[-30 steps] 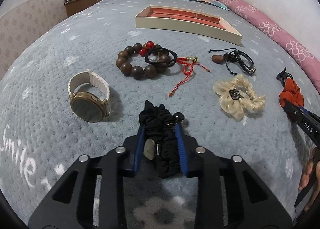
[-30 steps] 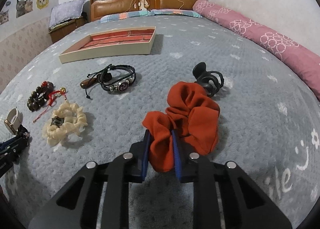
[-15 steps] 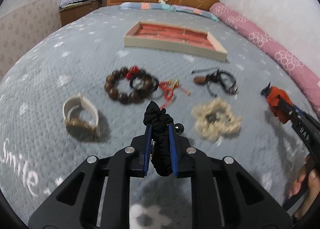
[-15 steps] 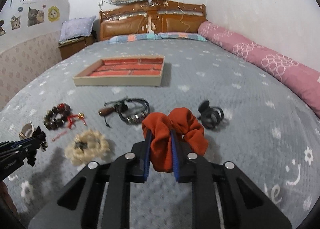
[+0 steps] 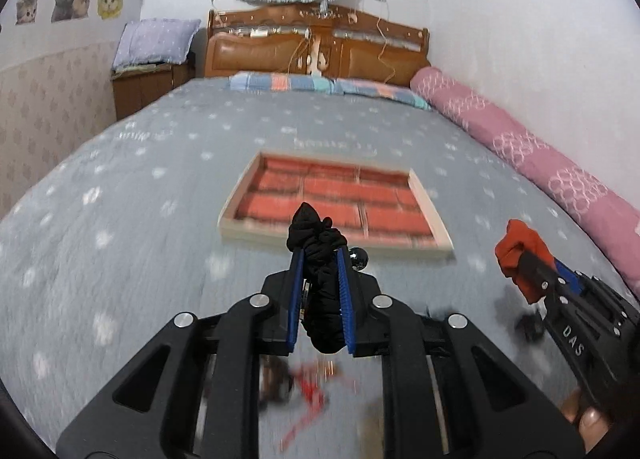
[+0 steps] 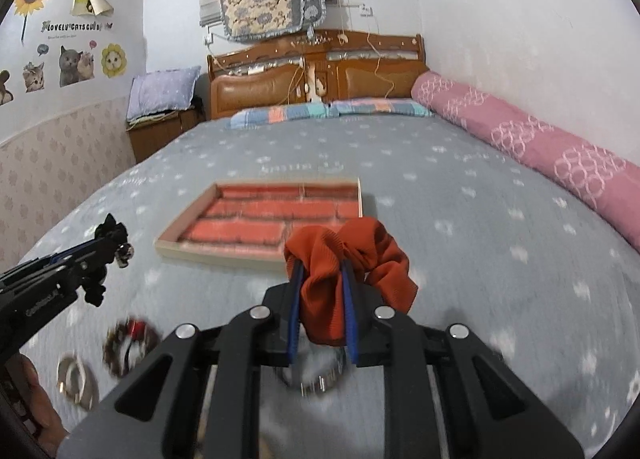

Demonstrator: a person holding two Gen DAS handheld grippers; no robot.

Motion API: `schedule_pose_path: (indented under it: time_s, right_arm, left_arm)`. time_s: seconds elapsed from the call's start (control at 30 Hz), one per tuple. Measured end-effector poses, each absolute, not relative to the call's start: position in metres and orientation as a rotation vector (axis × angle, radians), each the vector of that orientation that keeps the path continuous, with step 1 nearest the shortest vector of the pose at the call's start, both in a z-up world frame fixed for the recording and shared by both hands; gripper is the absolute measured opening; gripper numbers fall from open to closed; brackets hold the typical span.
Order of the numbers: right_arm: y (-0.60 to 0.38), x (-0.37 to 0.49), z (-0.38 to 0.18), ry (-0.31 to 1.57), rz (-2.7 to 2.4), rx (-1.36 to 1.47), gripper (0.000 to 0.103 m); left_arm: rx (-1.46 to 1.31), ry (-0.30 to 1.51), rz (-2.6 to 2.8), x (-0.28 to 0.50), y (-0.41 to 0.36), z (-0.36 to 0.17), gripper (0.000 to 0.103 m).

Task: Organize jewelry
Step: 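Carry both scrunchies into the brick-lined tray and open both tools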

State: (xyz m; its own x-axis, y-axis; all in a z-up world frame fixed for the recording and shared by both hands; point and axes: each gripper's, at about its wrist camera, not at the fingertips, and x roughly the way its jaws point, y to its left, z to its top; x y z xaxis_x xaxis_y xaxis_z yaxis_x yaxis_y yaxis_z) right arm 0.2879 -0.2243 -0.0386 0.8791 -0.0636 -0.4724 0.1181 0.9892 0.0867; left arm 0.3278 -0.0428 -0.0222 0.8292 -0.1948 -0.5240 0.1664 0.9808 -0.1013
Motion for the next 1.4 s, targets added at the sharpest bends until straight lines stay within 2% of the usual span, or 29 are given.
schedule_pose_path:
  time_s: [0.3,0.53,0.73,1.03,1.2,1.27,1.33,1.4]
  right_arm:
    - [-0.227,0.414,-0.031,0.501,-0.115,0.165,0.018]
    - [-0.232,0.515,-0.061,0.574,-0.122,0.175,0.018]
    - [-0.234,0.56,-0.102,0.656,-0.127,0.175,0.018]
    - [-0.231,0.579,-0.13,0.75,-0.136,0.153,0.019]
    - [-0.226,0.579,-0.137,0.811,-0.119,0.134,0.023]
    - [-0.225,0.575,-0.135,0.806,-0.113,0.119,0.025]
    - [-0.225,0.57,-0.128,0.786,-0.11,0.107,0.04]
    - [-0.229,0.564,-0.116,0.766,-0.111,0.11,0.046]
  left_arm:
    - [-0.017,0.588,-0.217,0.463,-0.07,-0.016,0.015]
    - [0.041,0.649,-0.199,0.552,-0.088,-0.051,0.015]
    - [0.097,0.738,-0.156,0.596,-0.087,-0.098,0.015]
    - [0.096,0.809,-0.143,0.614,-0.076,-0.124,0.017]
    - [0.103,0.867,-0.143,0.619,-0.075,-0.133,0.024]
    - [0.116,0.865,-0.126,0.616,-0.074,-0.132,0.031]
    - [0.096,0.868,-0.128,0.614,-0.07,-0.127,0.039]
    - [0.066,0.848,-0.119,0.607,-0.063,-0.113,0.05]
